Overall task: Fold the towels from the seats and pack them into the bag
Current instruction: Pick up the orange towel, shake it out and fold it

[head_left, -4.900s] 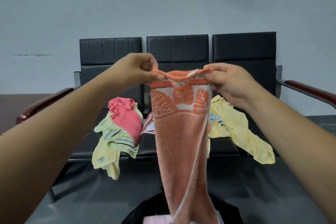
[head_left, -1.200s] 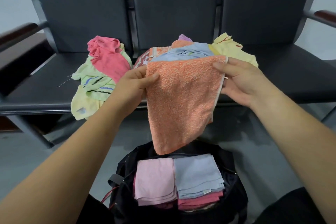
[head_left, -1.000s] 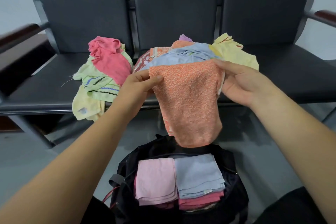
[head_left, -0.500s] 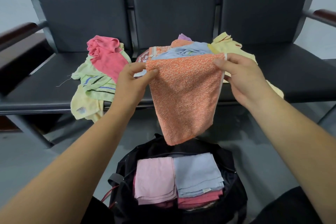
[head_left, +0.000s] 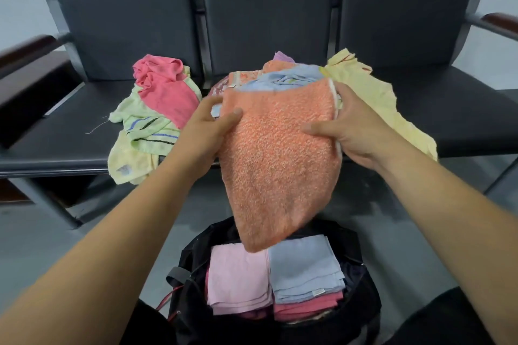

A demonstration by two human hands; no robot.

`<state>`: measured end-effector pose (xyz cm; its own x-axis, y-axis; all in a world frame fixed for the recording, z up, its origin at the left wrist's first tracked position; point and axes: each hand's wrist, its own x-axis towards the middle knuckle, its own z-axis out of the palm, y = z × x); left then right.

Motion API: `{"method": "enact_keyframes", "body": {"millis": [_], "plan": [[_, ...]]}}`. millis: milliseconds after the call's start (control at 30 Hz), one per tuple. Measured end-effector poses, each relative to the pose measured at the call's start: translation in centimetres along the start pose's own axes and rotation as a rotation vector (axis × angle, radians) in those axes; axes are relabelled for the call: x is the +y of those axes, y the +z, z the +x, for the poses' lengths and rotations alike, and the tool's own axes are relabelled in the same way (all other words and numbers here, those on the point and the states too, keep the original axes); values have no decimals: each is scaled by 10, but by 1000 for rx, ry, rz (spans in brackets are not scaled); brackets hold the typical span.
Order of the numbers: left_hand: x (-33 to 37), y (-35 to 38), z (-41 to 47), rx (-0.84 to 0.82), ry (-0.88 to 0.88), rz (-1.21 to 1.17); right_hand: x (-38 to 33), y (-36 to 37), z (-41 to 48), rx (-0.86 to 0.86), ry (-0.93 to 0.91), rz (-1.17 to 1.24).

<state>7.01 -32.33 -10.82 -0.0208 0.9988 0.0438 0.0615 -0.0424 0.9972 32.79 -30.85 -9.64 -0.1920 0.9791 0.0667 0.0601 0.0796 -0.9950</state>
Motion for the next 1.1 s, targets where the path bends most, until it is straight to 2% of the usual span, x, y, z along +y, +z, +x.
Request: {"method": "enact_keyframes", "body": {"millis": [67,133,167,233,267,333,433,567,700,767,900,1000,1100], "plan": [[-6,0,5,43,-108,-99,4,4,2,95,31,75],[-5,0,5,-56,-111,-154,4,5,3,135,53,174],[-1,-1,1,-174,-76,-84,3,5,3,163,73,225],[1,-1,-6,-404,37,255,1,4,3,212,124,303],[-2,0,-7,-429,79,405,2,3,3,220,141,329],[-6,6,-7,-347,110,486,3,0,2,234,136,335],[-8,9,-6,-256,119,323,3,-2,2,201,53,262],[-4,12,-2,-228,118,123,-2,-2,-1,84,7,160],[-1,16,-4,-190,44,-42,-9,0,-5,-9,-10,365],[0,17,-2,-136,10,-164,-10,-2,-7,-69,29,420],[1,18,0,-65,-75,-396,-3,-4,-15,-235,194,339],[0,12,3,1,-155,-373,-4,-1,-16,-201,220,335],[1,-1,5,-38,-186,-131,-4,1,-12,-90,183,396]]}}
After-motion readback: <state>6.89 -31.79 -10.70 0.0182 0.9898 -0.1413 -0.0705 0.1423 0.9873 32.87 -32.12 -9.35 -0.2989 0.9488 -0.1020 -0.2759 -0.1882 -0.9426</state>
